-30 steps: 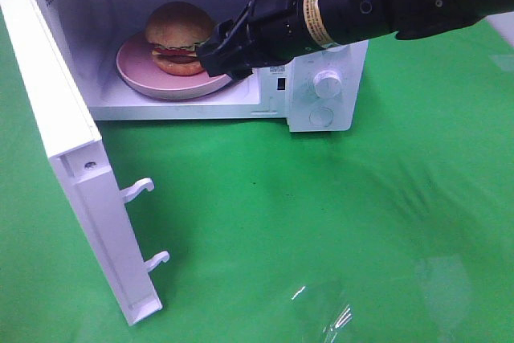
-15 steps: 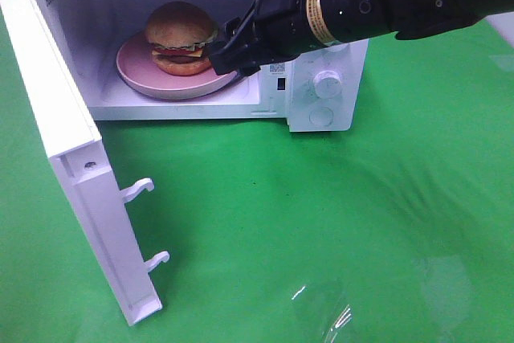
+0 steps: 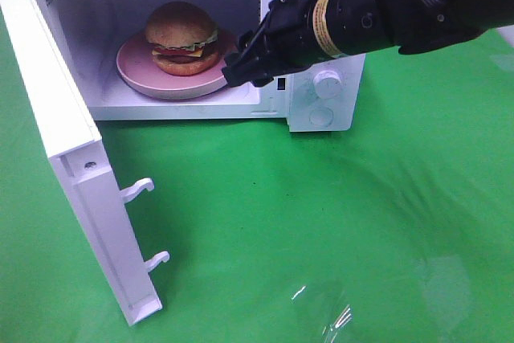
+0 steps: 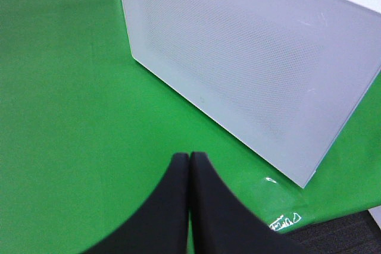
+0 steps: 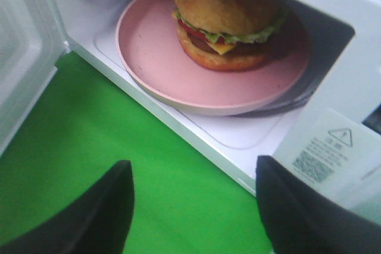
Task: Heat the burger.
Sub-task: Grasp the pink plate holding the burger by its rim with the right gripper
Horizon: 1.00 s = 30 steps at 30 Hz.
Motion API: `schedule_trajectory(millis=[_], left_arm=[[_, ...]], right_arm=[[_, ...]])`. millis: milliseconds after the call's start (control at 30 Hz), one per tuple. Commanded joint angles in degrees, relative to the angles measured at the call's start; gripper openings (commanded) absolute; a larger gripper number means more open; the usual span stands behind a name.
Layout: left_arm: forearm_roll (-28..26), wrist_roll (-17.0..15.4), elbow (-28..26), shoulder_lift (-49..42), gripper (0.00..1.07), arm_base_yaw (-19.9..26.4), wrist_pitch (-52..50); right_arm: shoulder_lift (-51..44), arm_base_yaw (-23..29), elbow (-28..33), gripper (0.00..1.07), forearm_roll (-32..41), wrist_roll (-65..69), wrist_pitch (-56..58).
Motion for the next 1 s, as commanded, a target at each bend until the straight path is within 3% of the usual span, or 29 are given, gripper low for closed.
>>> schedule_trajectory(millis=[33,433,567,633,667,700,767,833,867,900,933,967,1000], left_arm=[[0.0,0.0,0.2,-1.4,0.0,0.2,-0.7],[0.0,0.0,0.2,-1.4,0.0,0.2,-0.7],[0.0,0.0,0.2,-1.4,0.0,0.2,-0.7],[0.0,0.0,0.2,-1.4,0.0,0.2,-0.7],[0.0,0.0,0.2,-1.4,0.0,0.2,-0.7],[0.0,0.0,0.2,-1.4,0.0,0.2,-0.7],[0.0,0.0,0.2,-1.4,0.0,0.2,-0.7],[0.0,0.0,0.2,-1.4,0.0,0.2,-0.7],[0.0,0.0,0.2,-1.4,0.0,0.2,-0.7],[0.0,0.0,0.2,-1.4,0.0,0.2,-0.7],[0.0,0.0,0.2,-1.4,0.0,0.2,-0.7],[0.0,0.0,0.2,-1.4,0.0,0.2,-0.7],[0.0,0.0,0.2,-1.4,0.0,0.2,-0.7]], right_arm=[[-1.5,0.1,2.4,0.58,-3.3,-1.0,2.9],[-5.6,0.1,6.6,0.58,-2.9,-1.2,10.9],[-6.0,0.1,7.2,0.58,0.7,-2.9,13.9],[-6.0,0.1,7.2,0.58,9.4,-8.4,20.1],[-6.0,0.1,7.2,0.58,9.4,-8.4,20.1],[-6.0,0.1,7.2,0.58,16.7,-15.3,24.6],[-6.0,0.1,7.2,0.58,16.7,-15.3,24.6],[-6.0,0.1,7.0,0.58,37.7,-36.8,34.0],[-6.0,0.1,7.0,0.58,37.7,-36.8,34.0],[-6.0,0.1,7.0,0.58,46.7,-48.0,36.6],[-6.0,0.1,7.0,0.58,46.7,-48.0,36.6],[-6.0,0.1,7.0,0.58,54.9,-56.1,37.0],[-6.0,0.1,7.0,0.58,54.9,-56.1,37.0]])
